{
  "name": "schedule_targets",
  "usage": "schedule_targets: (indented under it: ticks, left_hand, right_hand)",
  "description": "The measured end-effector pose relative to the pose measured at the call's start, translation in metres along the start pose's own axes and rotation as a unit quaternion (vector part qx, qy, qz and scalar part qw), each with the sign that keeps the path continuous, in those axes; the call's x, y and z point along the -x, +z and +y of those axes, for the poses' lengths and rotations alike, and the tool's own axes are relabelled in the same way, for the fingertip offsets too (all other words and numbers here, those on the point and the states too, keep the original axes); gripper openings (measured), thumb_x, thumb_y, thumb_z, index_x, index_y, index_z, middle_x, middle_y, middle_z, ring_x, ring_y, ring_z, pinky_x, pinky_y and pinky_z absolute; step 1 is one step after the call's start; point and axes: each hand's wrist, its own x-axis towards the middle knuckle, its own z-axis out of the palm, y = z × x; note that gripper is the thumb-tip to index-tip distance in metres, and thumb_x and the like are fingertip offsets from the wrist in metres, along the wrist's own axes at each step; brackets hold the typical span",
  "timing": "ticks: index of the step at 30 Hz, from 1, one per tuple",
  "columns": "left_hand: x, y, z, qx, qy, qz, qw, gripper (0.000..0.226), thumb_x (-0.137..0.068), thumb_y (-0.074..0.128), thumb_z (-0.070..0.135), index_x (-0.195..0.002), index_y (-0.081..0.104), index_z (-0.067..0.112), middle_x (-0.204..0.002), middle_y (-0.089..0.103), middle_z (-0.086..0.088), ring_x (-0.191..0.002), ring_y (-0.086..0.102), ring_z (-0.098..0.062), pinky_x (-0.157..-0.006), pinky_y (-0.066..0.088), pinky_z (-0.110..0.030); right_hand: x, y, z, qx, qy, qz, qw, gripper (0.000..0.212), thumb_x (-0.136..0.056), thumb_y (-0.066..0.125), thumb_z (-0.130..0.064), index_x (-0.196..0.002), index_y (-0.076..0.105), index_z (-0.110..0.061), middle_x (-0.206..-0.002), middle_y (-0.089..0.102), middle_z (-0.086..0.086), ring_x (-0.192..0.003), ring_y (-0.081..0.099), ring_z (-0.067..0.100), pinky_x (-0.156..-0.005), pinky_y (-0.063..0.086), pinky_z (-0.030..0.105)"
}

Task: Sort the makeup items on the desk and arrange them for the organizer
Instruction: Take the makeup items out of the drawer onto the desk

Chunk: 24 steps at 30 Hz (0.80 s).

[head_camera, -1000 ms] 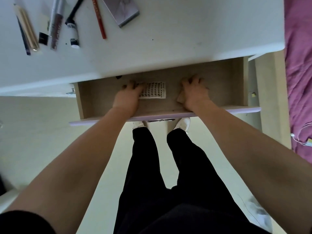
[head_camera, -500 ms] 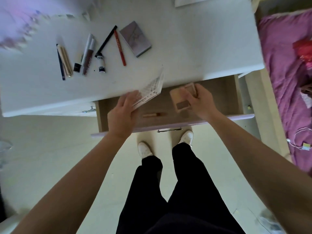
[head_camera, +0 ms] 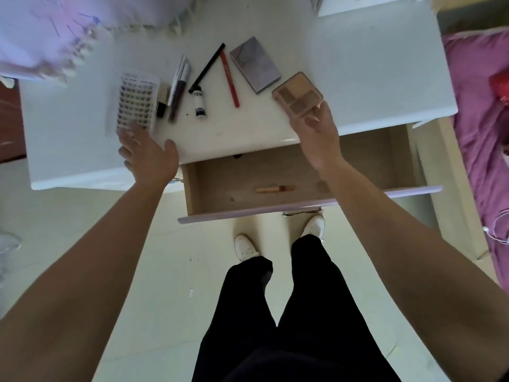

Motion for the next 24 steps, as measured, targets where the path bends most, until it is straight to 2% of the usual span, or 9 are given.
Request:
schedule_targets:
  ticks: [2, 4, 7, 9, 10, 11, 13, 15, 24]
  left_hand:
    - [0.014, 0.004, 0.0, -0.038, 0.063, 0.025, 0.997, 0.082, -0.096, 0.046, 0.049, -0.157, 0.012, 0.006, -0.163, 0.005, -0.022, -0.146, 0.014, -0.043, -0.113, 0.018, -0.058]
    - [0.04, 0.013, -0.002, -0.049, 0.198, 0.054, 0.977, 0.08, -0.096, 0.043, 0.059, -0.154, 0.023, 0.008, -0.162, 0.012, -0.022, -0.147, 0.016, -0.041, -0.113, 0.019, -0.055]
    - [0.088, 0.039, -0.006, -0.038, 0.396, -0.032, 0.917, 0.077, -0.088, 0.051, 0.068, -0.14, 0.049, 0.011, -0.152, 0.036, -0.02, -0.138, 0.037, -0.038, -0.108, 0.031, -0.051]
    - [0.116, 0.057, -0.004, -0.128, 0.429, -0.172, 0.878, 0.073, -0.085, 0.051, 0.07, -0.136, 0.052, 0.019, -0.142, 0.051, -0.01, -0.129, 0.048, -0.032, -0.103, 0.037, -0.048]
    - [0.126, 0.067, -0.002, -0.189, 0.415, -0.232, 0.859, 0.065, -0.087, 0.052, 0.065, -0.138, 0.049, 0.023, -0.137, 0.055, -0.005, -0.125, 0.052, -0.029, -0.101, 0.039, -0.045]
    - [0.133, 0.075, -0.001, -0.223, 0.39, -0.26, 0.855, 0.053, -0.092, 0.054, 0.053, -0.136, 0.048, 0.026, -0.132, 0.059, -0.003, -0.118, 0.056, -0.028, -0.095, 0.042, -0.041]
    - [0.136, 0.079, 0.004, -0.246, 0.344, -0.258, 0.869, 0.026, -0.096, 0.053, 0.026, -0.122, 0.054, 0.023, -0.114, 0.066, -0.004, -0.101, 0.063, -0.027, -0.076, 0.044, -0.033]
    - [0.138, 0.078, 0.006, -0.269, 0.336, -0.235, 0.871, 0.017, -0.097, 0.051, 0.016, -0.113, 0.057, 0.021, -0.102, 0.068, -0.004, -0.093, 0.065, -0.027, -0.067, 0.04, -0.031]
    - [0.197, 0.1, -0.023, -0.285, 0.345, -0.292, 0.845, 0.025, -0.095, 0.051, 0.01, -0.116, 0.056, 0.021, -0.111, 0.067, -0.004, -0.1, 0.066, -0.03, -0.072, 0.046, -0.034]
  right_hand:
    - [0.017, -0.01, 0.02, 0.165, -0.041, 0.023, 0.985, 0.068, -0.094, 0.06, -0.045, -0.151, 0.032, -0.023, -0.144, 0.042, -0.004, -0.129, 0.045, 0.009, -0.107, 0.042, 0.031]
    - [0.038, -0.021, 0.044, 0.288, -0.084, 0.007, 0.954, 0.076, -0.094, 0.051, -0.061, -0.153, 0.029, -0.019, -0.154, 0.031, 0.0, -0.142, 0.033, 0.016, -0.117, 0.033, 0.041]
    - [0.062, -0.039, 0.076, 0.463, -0.05, -0.115, 0.877, 0.094, -0.08, 0.047, -0.082, -0.152, 0.03, -0.024, -0.156, 0.033, 0.004, -0.141, 0.036, 0.026, -0.115, 0.032, 0.047]
    - [0.071, -0.045, 0.096, 0.599, -0.033, -0.2, 0.774, 0.088, -0.078, 0.057, -0.077, -0.148, 0.037, -0.028, -0.149, 0.045, 0.002, -0.136, 0.042, 0.025, -0.112, 0.032, 0.043]
    - [0.072, -0.047, 0.103, 0.641, -0.046, -0.208, 0.737, 0.072, -0.082, 0.062, -0.063, -0.144, 0.043, -0.03, -0.141, 0.053, 0.0, -0.131, 0.048, 0.023, -0.107, 0.036, 0.039]
    - [0.071, -0.046, 0.107, 0.658, -0.063, -0.193, 0.725, 0.053, -0.087, 0.063, -0.043, -0.137, 0.051, -0.032, -0.13, 0.061, -0.002, -0.12, 0.056, 0.021, -0.097, 0.041, 0.035]
    - [0.07, -0.041, 0.106, 0.658, -0.072, -0.148, 0.735, 0.038, -0.085, 0.055, -0.009, -0.114, 0.066, -0.03, -0.102, 0.067, -0.004, -0.091, 0.064, 0.021, -0.071, 0.04, 0.029]
    - [0.073, -0.038, 0.102, 0.655, -0.058, -0.132, 0.742, 0.036, -0.081, 0.052, 0.001, -0.097, 0.069, -0.026, -0.09, 0.064, -0.003, -0.076, 0.057, 0.022, -0.062, 0.034, 0.029]
    - [0.111, -0.064, 0.145, 0.674, -0.064, -0.195, 0.709, 0.036, -0.08, 0.053, -0.001, -0.1, 0.066, -0.028, -0.095, 0.071, -0.004, -0.093, 0.068, 0.023, -0.069, 0.04, 0.027]
